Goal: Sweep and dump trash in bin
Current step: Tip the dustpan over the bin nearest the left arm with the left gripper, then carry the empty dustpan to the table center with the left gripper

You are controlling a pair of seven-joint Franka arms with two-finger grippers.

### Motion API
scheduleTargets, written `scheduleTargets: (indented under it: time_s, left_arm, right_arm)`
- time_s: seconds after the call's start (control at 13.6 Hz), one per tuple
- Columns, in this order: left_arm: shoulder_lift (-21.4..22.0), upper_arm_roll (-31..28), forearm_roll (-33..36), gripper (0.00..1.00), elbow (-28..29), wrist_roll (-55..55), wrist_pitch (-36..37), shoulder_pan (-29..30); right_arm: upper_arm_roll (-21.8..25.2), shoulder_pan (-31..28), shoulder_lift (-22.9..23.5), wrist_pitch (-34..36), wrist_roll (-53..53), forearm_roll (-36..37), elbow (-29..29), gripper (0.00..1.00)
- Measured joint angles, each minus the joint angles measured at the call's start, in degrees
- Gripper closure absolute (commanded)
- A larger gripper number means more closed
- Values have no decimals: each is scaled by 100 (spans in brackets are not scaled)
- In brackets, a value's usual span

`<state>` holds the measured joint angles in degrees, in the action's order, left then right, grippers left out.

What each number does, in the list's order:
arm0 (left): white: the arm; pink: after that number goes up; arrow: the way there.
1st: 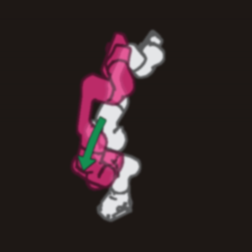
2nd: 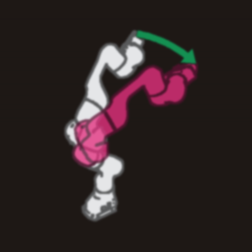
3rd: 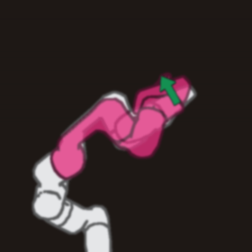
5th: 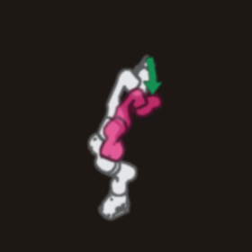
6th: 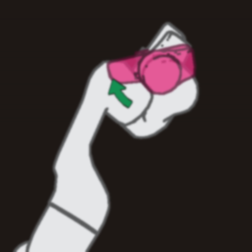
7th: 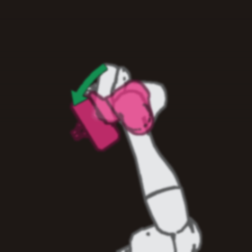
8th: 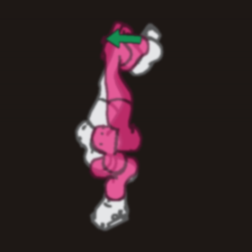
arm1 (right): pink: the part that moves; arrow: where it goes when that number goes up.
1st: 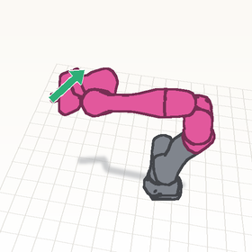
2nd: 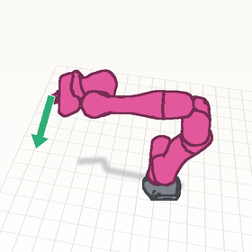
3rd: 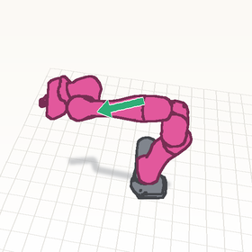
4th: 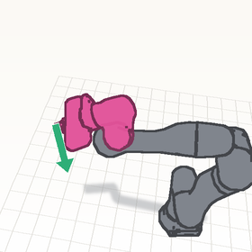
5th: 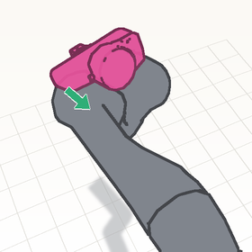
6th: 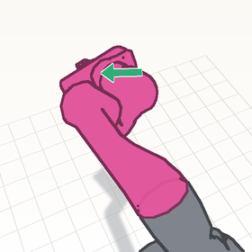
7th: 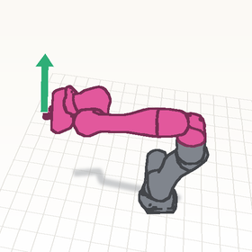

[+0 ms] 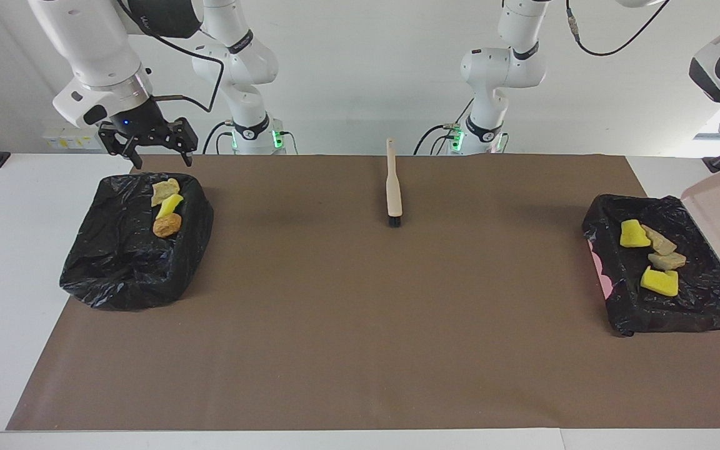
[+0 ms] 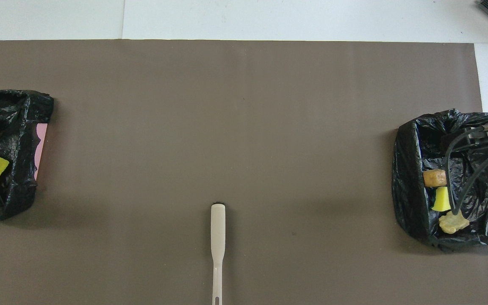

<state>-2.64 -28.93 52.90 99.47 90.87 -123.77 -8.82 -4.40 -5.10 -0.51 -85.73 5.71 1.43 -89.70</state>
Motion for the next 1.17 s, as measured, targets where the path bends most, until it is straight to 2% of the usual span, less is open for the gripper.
scheduleTargets:
  time_s: [0.37,0.66,0.88,1.17]
  left_arm:
    - [49,670,-1572,100,7,-146,763,-15]
    - [77,894,-2873,100,20,-818,1421,-36]
    - [102,1370,-3378,100,119,-2156,1815,-53]
    - [61,2019,-4023,100,403,-3980,1878,-115]
  right_arm:
    - [-9,31,-5,25,0,-14,-14,0]
    - [27,7,-6,36,0,-7,-14,0]
    - [73,-124,-6,36,0,-17,-14,0]
    - [62,-118,-7,36,0,-20,-14,0]
